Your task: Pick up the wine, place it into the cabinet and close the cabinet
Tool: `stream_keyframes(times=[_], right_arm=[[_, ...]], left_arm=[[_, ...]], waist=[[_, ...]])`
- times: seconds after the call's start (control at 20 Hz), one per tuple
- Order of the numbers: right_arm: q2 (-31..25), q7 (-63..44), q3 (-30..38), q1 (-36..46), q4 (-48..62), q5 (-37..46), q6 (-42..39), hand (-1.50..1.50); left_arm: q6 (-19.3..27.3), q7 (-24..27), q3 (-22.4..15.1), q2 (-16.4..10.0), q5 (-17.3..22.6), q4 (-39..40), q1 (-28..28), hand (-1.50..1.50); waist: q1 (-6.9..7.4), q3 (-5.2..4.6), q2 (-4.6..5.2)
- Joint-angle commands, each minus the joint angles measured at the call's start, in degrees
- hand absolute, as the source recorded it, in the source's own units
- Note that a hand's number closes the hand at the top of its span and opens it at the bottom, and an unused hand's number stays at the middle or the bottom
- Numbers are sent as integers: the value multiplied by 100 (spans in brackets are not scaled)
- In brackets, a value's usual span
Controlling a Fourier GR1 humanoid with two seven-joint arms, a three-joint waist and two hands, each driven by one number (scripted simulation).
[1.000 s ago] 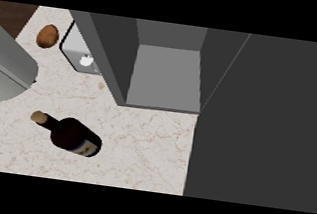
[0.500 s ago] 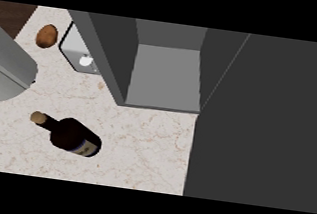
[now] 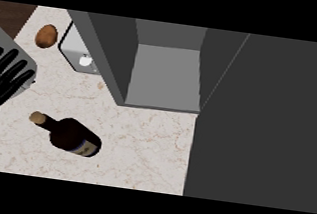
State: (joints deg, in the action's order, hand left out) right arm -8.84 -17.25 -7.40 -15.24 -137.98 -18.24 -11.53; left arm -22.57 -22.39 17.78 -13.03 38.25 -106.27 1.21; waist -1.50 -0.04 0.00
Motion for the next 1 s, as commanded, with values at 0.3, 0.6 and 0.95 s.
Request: stream_keyframes(times=[0.3, 0.6, 0.95], right_arm=[[7, -478, -3, -359, -1101, -535, 39, -150], [112, -176, 26, -417, -793, -515, -121, -150], [-93, -277, 334, -511, -977, -803, -316, -150]], left_arm=[[-574, 1863, -38, 247, -1638, 2082, 181, -150], [-1040, 2311, -152, 203, -1705, 2874, 186, -150], [-1405, 3080, -501, 384, -2246, 4115, 548, -150]], waist=[[24, -6, 1], [87, -1, -4], [35, -5, 0]])
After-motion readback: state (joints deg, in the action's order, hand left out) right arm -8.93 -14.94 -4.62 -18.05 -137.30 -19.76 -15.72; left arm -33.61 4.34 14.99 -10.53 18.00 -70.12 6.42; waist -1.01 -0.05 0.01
